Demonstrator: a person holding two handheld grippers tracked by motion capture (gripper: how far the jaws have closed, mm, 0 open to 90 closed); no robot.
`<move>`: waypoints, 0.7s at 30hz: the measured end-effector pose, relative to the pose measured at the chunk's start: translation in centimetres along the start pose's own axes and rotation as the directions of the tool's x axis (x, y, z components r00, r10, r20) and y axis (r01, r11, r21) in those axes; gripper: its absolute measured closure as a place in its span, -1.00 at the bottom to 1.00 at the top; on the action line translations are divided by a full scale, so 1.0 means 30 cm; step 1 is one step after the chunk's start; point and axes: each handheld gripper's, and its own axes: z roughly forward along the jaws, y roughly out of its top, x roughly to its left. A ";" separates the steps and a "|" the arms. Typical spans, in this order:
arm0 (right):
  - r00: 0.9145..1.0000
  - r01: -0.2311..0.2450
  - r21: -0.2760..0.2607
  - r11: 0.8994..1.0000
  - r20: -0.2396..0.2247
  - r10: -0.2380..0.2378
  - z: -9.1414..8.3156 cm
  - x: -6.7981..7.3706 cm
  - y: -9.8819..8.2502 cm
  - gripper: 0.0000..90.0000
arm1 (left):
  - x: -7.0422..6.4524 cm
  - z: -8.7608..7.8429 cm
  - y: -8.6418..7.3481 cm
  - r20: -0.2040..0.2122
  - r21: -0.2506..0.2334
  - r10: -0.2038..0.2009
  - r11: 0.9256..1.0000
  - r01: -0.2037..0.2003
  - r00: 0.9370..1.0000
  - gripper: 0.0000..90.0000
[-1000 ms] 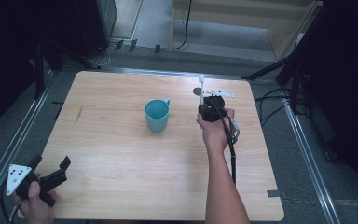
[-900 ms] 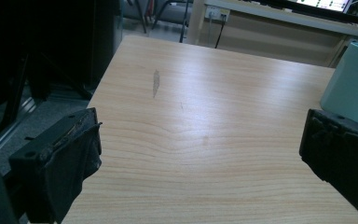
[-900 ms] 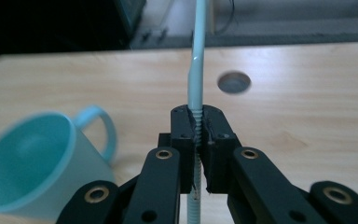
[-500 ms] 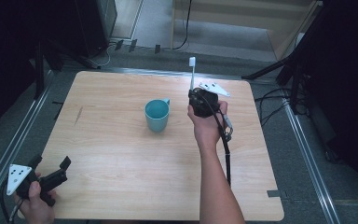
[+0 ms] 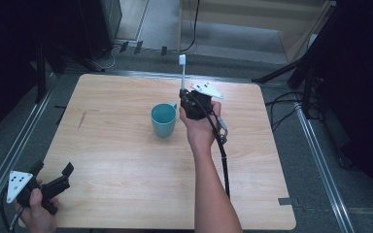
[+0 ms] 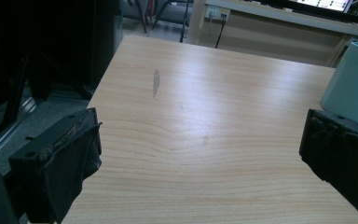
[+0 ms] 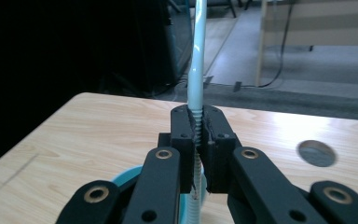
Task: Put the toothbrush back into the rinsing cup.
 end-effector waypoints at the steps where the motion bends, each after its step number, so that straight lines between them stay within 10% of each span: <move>1: 1.000 -0.003 0.001 1.000 -0.009 0.003 0.006 0.008 -0.003 0.89 | 0.000 0.000 0.000 0.000 0.001 0.000 1.000 0.000 1.000 -1.00; 21: 0.998 0.036 0.093 0.995 -0.063 -0.030 0.100 0.099 -0.127 0.89 | 0.003 -0.002 0.001 0.000 -0.005 -0.006 1.000 0.006 1.000 -1.00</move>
